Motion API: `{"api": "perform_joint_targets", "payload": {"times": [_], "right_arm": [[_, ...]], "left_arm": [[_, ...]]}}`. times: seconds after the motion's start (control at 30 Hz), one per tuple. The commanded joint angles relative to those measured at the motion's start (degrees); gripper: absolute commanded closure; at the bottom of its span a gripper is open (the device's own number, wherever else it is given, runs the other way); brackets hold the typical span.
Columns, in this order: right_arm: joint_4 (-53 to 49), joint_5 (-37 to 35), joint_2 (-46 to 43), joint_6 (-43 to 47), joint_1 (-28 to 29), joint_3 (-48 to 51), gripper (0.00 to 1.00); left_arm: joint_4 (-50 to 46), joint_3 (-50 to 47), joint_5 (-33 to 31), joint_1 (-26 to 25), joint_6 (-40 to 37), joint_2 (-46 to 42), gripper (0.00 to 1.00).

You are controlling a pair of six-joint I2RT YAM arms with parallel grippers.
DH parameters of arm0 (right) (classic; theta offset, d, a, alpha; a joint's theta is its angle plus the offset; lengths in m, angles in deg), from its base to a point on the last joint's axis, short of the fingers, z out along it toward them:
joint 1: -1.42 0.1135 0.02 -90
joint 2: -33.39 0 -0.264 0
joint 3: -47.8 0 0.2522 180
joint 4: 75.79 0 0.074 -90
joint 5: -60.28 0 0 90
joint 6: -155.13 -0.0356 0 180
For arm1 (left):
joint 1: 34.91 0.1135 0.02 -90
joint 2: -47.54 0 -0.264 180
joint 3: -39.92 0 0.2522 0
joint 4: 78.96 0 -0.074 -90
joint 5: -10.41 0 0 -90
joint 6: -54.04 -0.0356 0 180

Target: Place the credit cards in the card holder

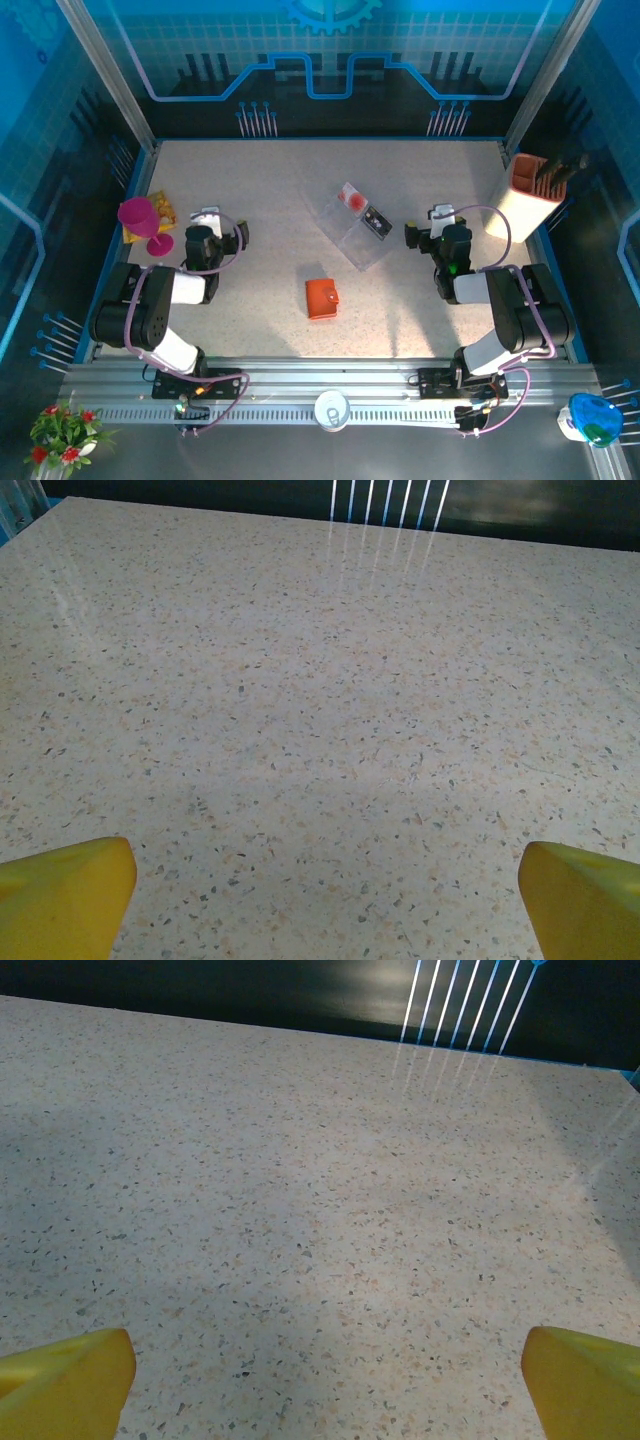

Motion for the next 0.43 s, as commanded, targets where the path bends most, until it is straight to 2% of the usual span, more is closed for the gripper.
{"api": "perform_joint_targets", "payload": {"times": [0.0,0.2,0.3,0.4], "right_arm": [[1.5,0.4,0.4,0.4,-0.3,-0.2,0.0],[0.0,3.0,0.3,0.1,-1.4,-0.9,0.0],[-1.3,7.2,0.3,0.3,-2.4,-1.4,0.0],[-0.7,7.3,0.3,0.4,-2.4,-1.2,0.0]], "left_arm": [[2.0,0.3,1.2,0.5,-1.4,-0.2,0.01],[2.0,0.3,1.2,0.5,-1.4,-0.2,0.01],[2.0,0.3,1.2,0.5,-1.4,-0.2,0.01],[2.1,0.3,1.2,0.5,-1.4,-0.2,0.01]]}}
